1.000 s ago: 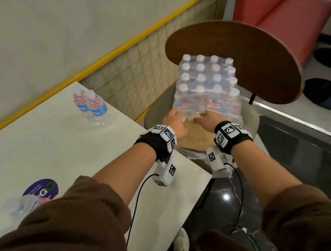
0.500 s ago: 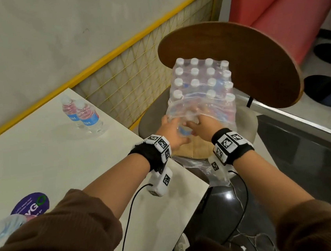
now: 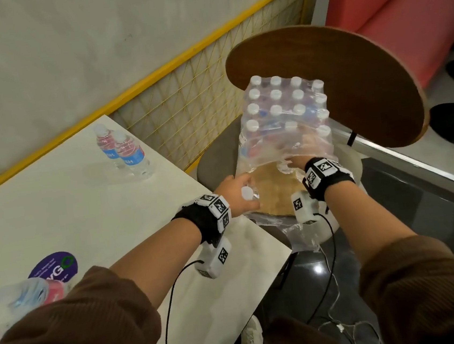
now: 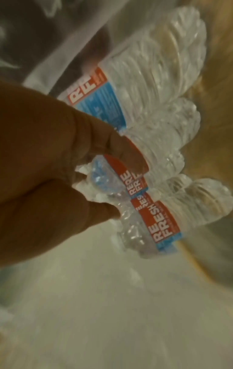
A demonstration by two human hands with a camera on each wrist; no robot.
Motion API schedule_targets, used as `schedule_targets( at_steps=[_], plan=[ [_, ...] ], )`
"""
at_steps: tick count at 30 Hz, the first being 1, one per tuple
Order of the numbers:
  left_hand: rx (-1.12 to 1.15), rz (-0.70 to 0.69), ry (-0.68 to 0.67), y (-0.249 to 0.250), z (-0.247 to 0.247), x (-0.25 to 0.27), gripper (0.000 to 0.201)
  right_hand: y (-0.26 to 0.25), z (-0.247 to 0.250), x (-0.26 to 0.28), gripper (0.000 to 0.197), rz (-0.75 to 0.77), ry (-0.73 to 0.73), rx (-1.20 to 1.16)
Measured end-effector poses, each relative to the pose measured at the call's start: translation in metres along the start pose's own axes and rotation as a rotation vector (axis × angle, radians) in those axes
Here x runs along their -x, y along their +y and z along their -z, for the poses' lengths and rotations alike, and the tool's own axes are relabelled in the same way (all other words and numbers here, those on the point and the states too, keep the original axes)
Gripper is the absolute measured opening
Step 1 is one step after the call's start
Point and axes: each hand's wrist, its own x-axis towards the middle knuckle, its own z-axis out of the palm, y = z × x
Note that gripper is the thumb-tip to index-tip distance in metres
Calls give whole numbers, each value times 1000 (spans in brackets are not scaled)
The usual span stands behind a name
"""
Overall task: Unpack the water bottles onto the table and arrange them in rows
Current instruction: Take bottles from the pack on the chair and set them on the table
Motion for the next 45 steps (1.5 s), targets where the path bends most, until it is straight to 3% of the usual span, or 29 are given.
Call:
schedule_targets(
  at_steps=[4,7,10,12,14,20,27,32,34,38,42,45],
  plan=[
    [162,13,15,-19,10,22,51,5,-19,-1,44,9,-71,39],
    [294,55,27,-31,22,42,46,0,-27,31,44,75,5,37],
    [403,110,40,-42,41,65,39,3,-25,60,39,218,20,-252],
    [285,147,0,-51,56,81,42,2,-26,86,39,303,-101,-291],
    [122,187,-44,-66,66,102,44,-7,-38,115,31,390,-222,-175],
    [-117,334,-168,-124,87,158,46,-44,-133,186,24,591,-572,197],
    [-418,407,-297,-144,107,195,48,-98,-235,222,42,722,-640,312],
    [-624,369,-204,-132,116,196,45,-105,-254,225,60,759,-594,351],
    [-623,310,-115,-117,119,188,44,-94,-238,217,64,741,-553,354],
    [-541,166,-3,-73,104,152,39,-55,-184,175,50,471,-471,162],
    [-442,28,-45,-24,70,97,36,-13,-121,134,46,239,-262,69],
    [-437,-23,-91,11,46,59,32,14,-81,106,57,140,-108,73]
  ],
)
